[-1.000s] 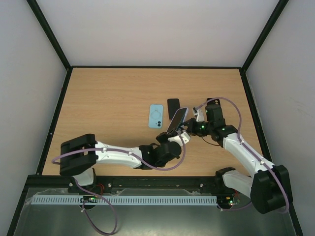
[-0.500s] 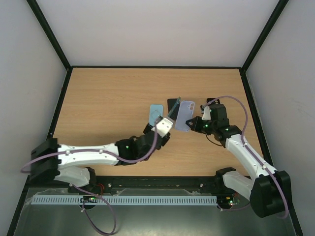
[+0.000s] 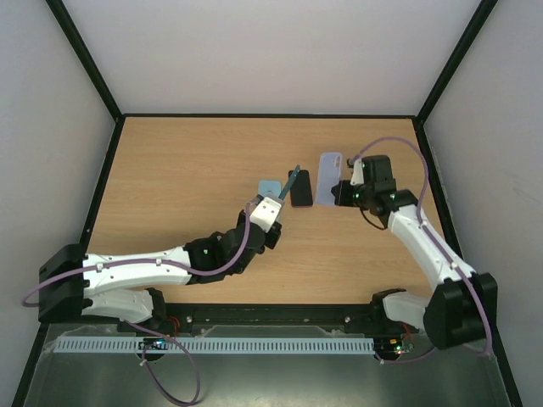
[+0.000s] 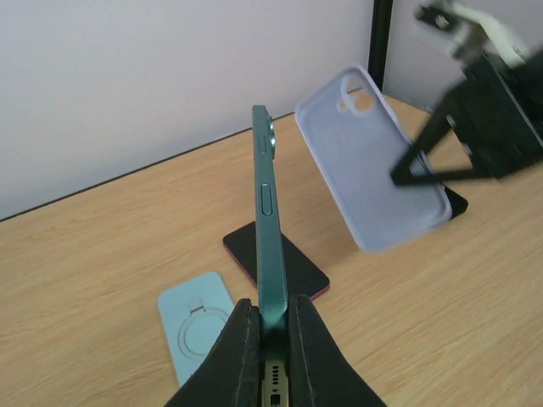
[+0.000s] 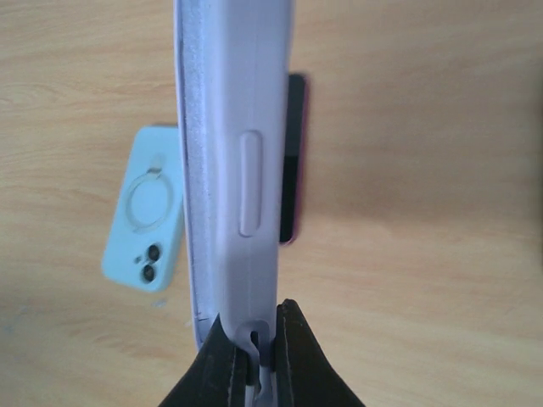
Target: Take the phone out of the phone case
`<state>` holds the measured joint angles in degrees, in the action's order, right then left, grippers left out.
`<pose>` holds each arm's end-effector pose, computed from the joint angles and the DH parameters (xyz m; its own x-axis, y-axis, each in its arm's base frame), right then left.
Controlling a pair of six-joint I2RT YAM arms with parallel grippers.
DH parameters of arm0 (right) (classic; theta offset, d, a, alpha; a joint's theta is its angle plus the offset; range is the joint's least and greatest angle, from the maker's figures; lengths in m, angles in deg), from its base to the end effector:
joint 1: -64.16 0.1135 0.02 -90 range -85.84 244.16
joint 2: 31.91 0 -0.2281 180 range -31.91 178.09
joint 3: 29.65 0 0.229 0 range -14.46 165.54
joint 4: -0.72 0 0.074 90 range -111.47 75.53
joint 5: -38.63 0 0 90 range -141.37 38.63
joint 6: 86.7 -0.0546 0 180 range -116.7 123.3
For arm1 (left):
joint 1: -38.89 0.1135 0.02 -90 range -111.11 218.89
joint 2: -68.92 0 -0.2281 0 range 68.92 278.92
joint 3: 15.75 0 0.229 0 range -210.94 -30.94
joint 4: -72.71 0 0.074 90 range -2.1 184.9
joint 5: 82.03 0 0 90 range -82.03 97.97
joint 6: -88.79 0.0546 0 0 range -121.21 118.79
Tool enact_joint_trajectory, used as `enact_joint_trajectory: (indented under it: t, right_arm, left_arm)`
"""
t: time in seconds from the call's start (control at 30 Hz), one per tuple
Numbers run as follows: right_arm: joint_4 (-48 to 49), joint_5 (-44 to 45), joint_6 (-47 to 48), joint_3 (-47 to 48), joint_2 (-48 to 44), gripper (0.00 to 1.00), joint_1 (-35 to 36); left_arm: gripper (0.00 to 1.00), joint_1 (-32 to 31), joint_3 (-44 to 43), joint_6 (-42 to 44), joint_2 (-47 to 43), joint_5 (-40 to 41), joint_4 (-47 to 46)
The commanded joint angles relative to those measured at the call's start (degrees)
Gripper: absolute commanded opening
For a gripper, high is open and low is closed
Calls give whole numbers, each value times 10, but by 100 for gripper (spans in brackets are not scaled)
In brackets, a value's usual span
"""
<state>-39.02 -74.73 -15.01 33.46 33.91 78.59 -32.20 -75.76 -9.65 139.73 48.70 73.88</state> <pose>0.2337 0.0825 0.2270 -0.7814 0.0967 -0.6164 -0.2808 0.8277 0.4859 0.1254 -0.2560 0.2621 -0.1413 0.0694 -0.9875 0.4946 0.8690 -0.0097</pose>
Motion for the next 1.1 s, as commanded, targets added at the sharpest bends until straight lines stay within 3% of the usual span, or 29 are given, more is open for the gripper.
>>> enact_joint_trajectory:
  t: [0.0,0.2,0.33,0.5,0.63,0.67,0.77,0.83,0.97,1.07]
  right_arm:
    - [-69,26,128,79,79,2,-49]
    - [-130,-17,232,146,189,2,-116]
    - [-154,-28,285,175,270,2,-135]
    - [-158,-112,286,200,351,2,-165]
    - [-101,-105,231,206,382,2,-171]
    - [-80,-97,218,202,383,5,-171]
    - [-35,-68,193,195,384,34,-172]
    - [-39,-65,189,205,376,48,-174]
    - [-23,-103,166,190,307,56,-197]
    - [-32,-193,141,177,250,58,-216]
  left_arm:
    - [3,-30,-32,4,5,47,34]
    - [4,-120,-116,0,112,154,193]
    - [3,-148,-178,-33,196,188,293]
    - [2,-161,-192,-30,257,208,316]
    - [2,-162,-200,-23,315,238,327]
    - [2,-162,-204,-20,328,244,331]
    - [3,-162,-212,-2,365,256,332]
    - [2,-163,-222,5,391,273,340]
    - [3,-162,-242,13,432,284,350]
    - [6,-162,-261,21,459,280,350]
